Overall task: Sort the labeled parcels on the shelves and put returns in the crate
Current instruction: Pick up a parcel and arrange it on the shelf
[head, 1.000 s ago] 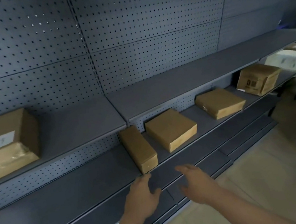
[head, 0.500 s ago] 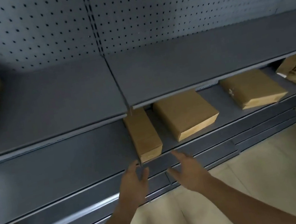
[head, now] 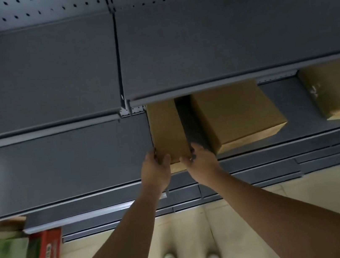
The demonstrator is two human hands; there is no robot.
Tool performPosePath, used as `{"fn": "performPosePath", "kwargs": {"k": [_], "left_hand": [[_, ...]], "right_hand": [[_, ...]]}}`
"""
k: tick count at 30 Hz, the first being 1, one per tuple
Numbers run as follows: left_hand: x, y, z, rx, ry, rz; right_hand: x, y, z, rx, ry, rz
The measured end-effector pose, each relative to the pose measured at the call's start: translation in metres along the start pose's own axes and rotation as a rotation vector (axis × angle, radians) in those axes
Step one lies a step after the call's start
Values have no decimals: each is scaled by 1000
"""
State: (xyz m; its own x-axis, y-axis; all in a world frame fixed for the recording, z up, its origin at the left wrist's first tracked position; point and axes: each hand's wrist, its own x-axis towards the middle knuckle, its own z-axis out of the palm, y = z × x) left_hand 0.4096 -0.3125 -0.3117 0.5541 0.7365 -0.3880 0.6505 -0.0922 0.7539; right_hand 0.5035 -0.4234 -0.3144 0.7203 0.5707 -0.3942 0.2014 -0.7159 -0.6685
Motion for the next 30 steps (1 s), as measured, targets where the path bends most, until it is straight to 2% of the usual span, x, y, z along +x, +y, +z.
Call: {"fn": "performPosePath", "kwargs": {"k": [4,8,12,18,24,30], "left_hand": [[-22,-2,9,-84,45,-69],[-55,-16,17,-205,55,-124],[-50,-22,20,-283,60,-99],[-43,-21,21,-400,-66,-70],[-73,-38,22,-527,-42,-102],[-128,-53,10,-549,-35,-66]], "right_hand": [[-10,14,1,36,9,-21],[-36,35,3,92,-45,39],[-28,48,5,196,-43,49],[-17,42,7,359,-131,34],[-54,48,9,463,-120,66],[-108,52,2,505,-119,74]]}}
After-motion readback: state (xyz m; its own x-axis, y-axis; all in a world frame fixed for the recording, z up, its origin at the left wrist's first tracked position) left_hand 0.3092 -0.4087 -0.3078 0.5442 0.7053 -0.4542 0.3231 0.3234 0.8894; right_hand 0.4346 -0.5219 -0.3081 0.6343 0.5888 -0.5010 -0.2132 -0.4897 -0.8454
